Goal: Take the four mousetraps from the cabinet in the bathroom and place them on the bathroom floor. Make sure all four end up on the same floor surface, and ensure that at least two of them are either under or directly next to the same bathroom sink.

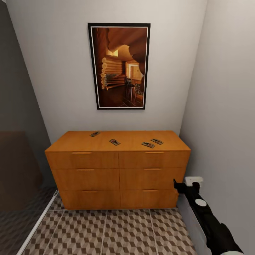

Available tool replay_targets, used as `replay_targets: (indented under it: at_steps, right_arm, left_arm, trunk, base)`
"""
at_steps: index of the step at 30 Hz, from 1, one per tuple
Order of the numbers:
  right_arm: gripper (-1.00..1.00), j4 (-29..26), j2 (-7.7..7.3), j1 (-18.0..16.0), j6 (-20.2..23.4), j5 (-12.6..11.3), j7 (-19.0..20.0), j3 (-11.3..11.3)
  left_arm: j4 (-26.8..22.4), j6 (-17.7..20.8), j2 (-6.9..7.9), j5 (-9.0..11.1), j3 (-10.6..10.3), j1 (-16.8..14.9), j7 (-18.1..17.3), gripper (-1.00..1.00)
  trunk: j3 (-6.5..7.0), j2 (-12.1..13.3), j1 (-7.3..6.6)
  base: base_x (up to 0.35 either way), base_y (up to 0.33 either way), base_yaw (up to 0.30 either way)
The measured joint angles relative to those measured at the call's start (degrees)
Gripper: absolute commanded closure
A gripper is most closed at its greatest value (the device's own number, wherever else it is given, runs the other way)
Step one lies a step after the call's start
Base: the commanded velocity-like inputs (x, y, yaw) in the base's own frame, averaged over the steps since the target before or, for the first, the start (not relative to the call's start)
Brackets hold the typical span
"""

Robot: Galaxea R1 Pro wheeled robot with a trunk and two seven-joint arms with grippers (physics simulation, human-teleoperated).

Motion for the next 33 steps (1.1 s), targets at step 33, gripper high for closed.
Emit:
replay_targets:
  at_steps: [33]
  right_arm:
    - [-1.0, -8.4, -4.04, -38.4, 30.1, 6.7, 29.9, 1.6]
  left_arm:
    - [1.6, 0.1, 0.43, 0.1, 0.2, 0.0, 0.0, -1.0]
  trunk:
    - [-0.01, 0.0, 0.0]
  base:
    - [0.0, 0.0, 0.0]
